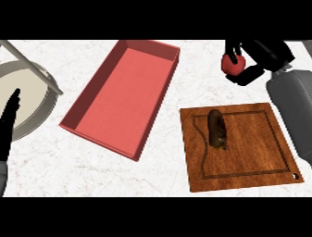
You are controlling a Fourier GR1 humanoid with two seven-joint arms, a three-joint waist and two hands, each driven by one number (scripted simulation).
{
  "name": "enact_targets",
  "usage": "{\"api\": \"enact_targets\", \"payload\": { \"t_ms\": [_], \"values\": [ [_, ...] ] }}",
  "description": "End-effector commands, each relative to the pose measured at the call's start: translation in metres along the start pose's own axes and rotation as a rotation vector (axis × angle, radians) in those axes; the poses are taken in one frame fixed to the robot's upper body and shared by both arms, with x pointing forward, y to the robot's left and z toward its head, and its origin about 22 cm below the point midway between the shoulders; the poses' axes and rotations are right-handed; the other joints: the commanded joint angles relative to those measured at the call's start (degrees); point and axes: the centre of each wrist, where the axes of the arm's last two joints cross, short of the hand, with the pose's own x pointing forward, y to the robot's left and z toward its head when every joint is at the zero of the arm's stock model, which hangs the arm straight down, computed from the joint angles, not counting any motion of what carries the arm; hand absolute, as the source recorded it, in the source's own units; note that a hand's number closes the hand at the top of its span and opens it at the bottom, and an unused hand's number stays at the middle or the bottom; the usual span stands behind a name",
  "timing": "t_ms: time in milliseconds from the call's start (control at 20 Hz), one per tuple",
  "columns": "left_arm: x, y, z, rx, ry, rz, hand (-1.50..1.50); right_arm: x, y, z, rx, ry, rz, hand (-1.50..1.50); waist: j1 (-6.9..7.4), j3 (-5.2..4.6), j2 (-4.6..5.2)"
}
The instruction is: Pick the bell pepper from the cutting board and place it in the cardboard box
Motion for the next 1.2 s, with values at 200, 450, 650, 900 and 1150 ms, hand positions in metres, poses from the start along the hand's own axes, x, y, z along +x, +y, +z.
{"api": "enact_targets", "payload": {
  "t_ms": [200, 450, 650, 900, 1150],
  "values": [
    [-0.012, 0.013, 0.007, -0.004, 0.012, 0.010, 0.00, 0.045, -0.049, -0.037, -0.064, -0.164, -0.103, 1.50, -0.29, -0.24, -0.14],
    [-0.010, -0.002, 0.000, -0.025, 0.016, 0.011, 0.00, 0.111, -0.032, -0.082, -0.042, -0.172, -0.274, 1.50, -0.04, -0.26, -0.03],
    [-0.008, 0.010, -0.006, -0.028, 0.022, 0.011, 0.00, 0.140, -0.038, -0.102, -0.046, -0.143, -0.348, 1.50, 0.07, -0.25, 0.02],
    [0.011, -0.009, -0.009, -0.021, -0.011, 0.009, 0.00, 0.172, -0.036, -0.133, 0.012, -0.097, -0.438, 1.50, 1.11, -0.25, 0.36],
    [0.004, -0.005, -0.007, -0.054, -0.007, 0.001, 0.00, 0.181, -0.020, -0.145, 0.035, -0.045, -0.474, 1.50, 2.09, -0.29, 0.53]
  ]
}}
